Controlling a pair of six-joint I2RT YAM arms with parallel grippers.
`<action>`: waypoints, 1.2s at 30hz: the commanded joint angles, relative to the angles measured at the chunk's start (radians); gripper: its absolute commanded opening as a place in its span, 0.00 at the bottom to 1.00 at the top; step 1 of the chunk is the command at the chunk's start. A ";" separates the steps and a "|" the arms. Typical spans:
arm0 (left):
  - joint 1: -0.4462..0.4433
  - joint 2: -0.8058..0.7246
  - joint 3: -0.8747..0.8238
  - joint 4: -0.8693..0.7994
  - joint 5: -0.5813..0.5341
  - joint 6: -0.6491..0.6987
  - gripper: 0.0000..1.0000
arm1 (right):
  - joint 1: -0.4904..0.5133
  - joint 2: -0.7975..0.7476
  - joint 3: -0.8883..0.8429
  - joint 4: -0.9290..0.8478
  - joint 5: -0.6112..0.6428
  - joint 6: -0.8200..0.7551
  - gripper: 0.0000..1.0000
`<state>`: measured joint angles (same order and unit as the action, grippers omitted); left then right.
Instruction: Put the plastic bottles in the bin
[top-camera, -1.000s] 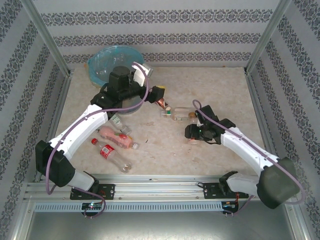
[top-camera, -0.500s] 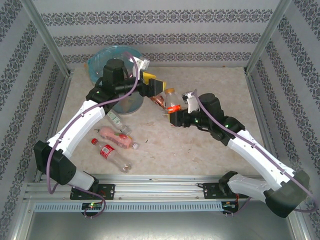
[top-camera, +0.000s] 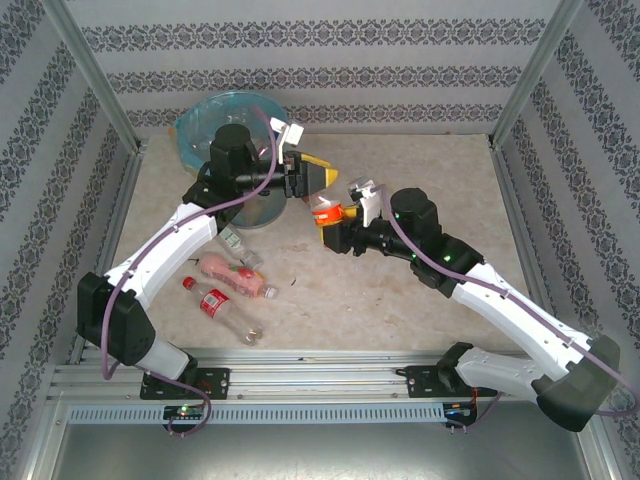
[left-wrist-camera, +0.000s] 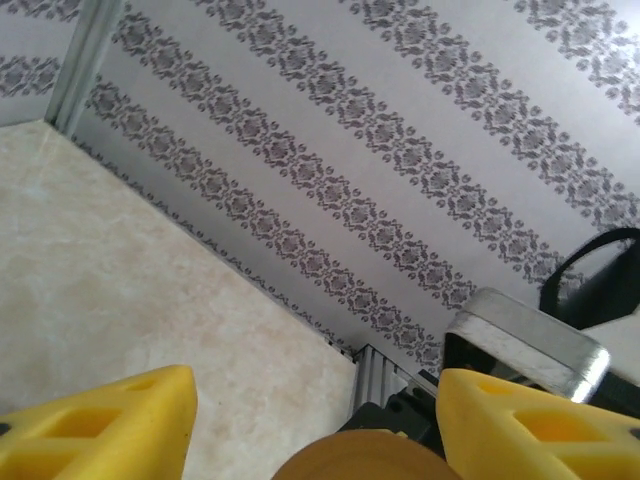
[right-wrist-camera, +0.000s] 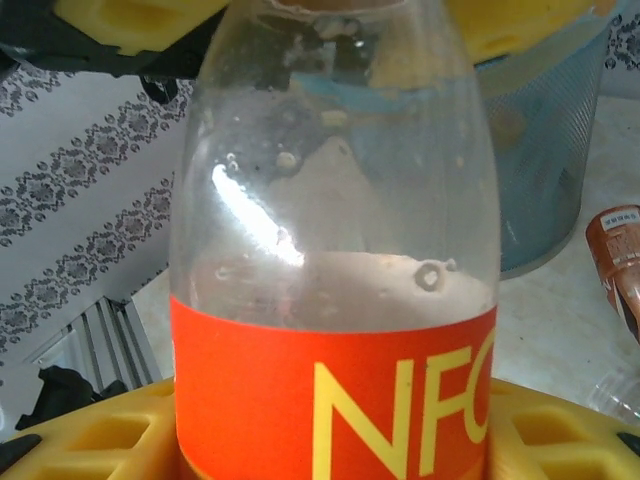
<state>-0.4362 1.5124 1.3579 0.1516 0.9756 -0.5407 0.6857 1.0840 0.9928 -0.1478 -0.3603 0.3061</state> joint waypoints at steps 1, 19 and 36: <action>0.010 -0.009 -0.008 0.138 0.055 -0.054 0.53 | 0.016 -0.011 0.013 0.086 -0.013 -0.033 0.47; 0.011 -0.049 -0.005 0.086 -0.004 -0.024 0.17 | 0.030 -0.026 -0.029 0.148 0.052 -0.037 0.51; 0.057 -0.107 -0.032 0.133 -0.198 -0.001 0.00 | 0.039 -0.013 -0.015 0.130 0.204 -0.037 0.79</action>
<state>-0.4114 1.4616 1.3369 0.1997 0.8928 -0.5552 0.7120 1.0889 0.9672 -0.0494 -0.2436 0.2821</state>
